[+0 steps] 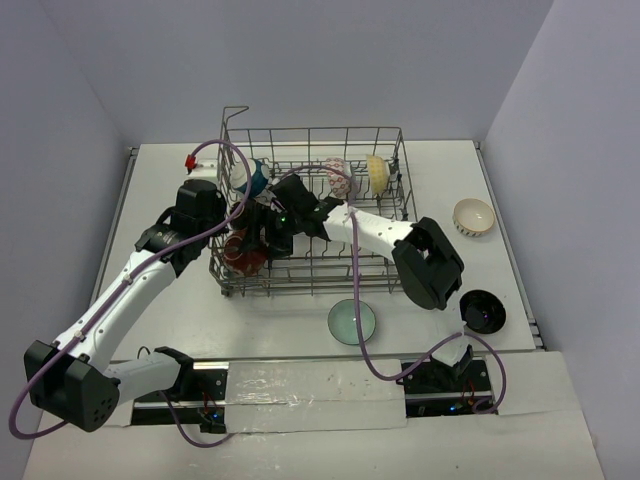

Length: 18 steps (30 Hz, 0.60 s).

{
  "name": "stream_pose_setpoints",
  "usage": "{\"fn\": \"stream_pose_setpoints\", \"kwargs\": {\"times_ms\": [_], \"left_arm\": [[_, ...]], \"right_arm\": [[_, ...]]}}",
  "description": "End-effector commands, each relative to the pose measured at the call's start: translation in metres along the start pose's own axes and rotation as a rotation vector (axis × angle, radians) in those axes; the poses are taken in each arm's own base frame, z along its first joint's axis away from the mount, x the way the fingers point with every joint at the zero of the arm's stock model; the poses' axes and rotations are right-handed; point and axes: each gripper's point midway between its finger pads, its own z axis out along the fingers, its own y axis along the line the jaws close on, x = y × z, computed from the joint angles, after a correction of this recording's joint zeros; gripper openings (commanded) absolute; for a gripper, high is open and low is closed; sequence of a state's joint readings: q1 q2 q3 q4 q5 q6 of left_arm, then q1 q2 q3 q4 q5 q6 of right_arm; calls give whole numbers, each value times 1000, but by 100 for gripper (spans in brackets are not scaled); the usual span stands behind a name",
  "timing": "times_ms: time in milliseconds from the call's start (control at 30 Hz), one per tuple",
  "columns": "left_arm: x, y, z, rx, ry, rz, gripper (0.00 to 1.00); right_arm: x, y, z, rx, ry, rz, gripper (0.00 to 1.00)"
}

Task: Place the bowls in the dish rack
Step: Turn the bowl upside down over the dish rack.

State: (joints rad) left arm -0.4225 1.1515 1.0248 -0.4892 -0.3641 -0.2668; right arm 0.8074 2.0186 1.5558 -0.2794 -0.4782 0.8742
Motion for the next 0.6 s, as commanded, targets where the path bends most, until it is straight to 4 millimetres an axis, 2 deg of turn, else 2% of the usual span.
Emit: {"fn": "stream_pose_setpoints", "kwargs": {"times_ms": [0,67,133,200,333,400,500,533,567], "left_arm": [[14,-28,-13,142,50,48,0],[13,-28,-14,142,48,48,0],[13,-28,-14,143,46,48,1],[13,-28,-14,142,47,49,5],[13,-28,-14,144,46,48,2],[13,-29,-14,145,47,48,0],[14,-28,-14,145,48,49,0],[14,-29,-14,147,47,48,0],[15,-28,-14,144,51,50,0]], "right_arm": [[-18,39,-8,-89,-52,-49,0],[-18,39,-8,-87,-50,-48,1],[-19,40,-8,-83,-53,-48,9],[-20,38,-8,-74,-56,-44,27],[-22,41,-9,-73,-53,-49,28],[-22,40,-8,-68,-51,-47,35],[-23,41,-7,-67,-54,-46,37],[-25,40,-7,-65,-54,-43,98],[-25,41,-8,-67,-53,-44,100]]}}
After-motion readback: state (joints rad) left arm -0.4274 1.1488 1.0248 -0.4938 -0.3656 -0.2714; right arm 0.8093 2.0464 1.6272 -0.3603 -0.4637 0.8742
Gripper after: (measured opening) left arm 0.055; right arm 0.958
